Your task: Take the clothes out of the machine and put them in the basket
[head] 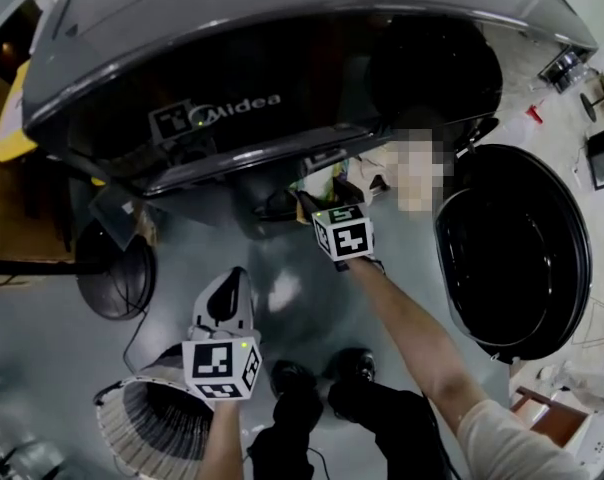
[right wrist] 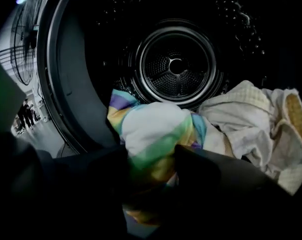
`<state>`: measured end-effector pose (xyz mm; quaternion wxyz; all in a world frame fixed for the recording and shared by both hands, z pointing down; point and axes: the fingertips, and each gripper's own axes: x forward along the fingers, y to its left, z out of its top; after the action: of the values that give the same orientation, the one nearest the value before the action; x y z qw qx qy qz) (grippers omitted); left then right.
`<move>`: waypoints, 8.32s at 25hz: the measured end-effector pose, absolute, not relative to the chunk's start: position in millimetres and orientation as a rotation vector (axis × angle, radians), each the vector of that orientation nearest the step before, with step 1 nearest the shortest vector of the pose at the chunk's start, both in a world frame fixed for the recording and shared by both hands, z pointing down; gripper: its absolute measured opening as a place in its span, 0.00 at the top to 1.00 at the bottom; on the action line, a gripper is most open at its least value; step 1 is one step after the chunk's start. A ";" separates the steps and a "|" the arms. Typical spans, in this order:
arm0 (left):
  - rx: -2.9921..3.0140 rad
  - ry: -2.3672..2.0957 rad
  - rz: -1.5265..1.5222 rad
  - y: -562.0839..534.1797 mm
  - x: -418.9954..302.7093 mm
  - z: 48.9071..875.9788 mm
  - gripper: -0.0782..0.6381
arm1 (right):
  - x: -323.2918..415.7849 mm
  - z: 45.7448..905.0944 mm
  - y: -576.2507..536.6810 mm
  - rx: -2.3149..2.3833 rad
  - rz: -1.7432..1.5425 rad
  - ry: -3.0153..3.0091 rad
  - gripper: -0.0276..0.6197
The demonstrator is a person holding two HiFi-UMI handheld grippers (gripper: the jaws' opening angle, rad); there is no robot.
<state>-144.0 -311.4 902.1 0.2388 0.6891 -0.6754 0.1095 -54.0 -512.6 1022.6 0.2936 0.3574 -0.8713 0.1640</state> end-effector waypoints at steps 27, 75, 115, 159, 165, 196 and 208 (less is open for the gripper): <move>1.839 -1.785 0.297 -271.7 -105.2 732.0 0.87 | 23.1 797.7 -369.7 0.827 0.348 -2.373 0.76; 1.800 -2.214 0.142 -158.8 -88.3 331.0 0.87 | 111.9 334.9 -256.7 0.726 -0.087 -2.674 0.76; 0.509 -2.612 -0.124 412.5 -261.4 413.4 0.87 | -231.0 418.3 225.8 -0.679 -0.233 -2.580 0.75; 0.382 -2.354 -0.263 397.3 -229.1 780.7 0.87 | -230.8 861.9 237.8 -0.713 -0.140 -2.187 0.72; 0.423 -2.320 -0.236 387.7 -217.9 798.5 0.87 | -245.6 879.7 234.9 -0.663 -0.078 -2.243 0.40; 1.067 -2.176 -0.001 181.9 -212.1 765.9 0.87 | -163.2 790.3 36.0 -0.001 0.086 -2.516 0.92; 1.357 -2.040 0.170 -25.3 -128.7 751.2 0.87 | -33.0 782.5 -170.1 0.417 0.196 -2.499 0.92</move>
<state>-128.7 -25.3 751.2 0.3362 0.5203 -0.7823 0.0651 -33.0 -170.1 782.5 0.2956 0.1568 -0.9395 0.0737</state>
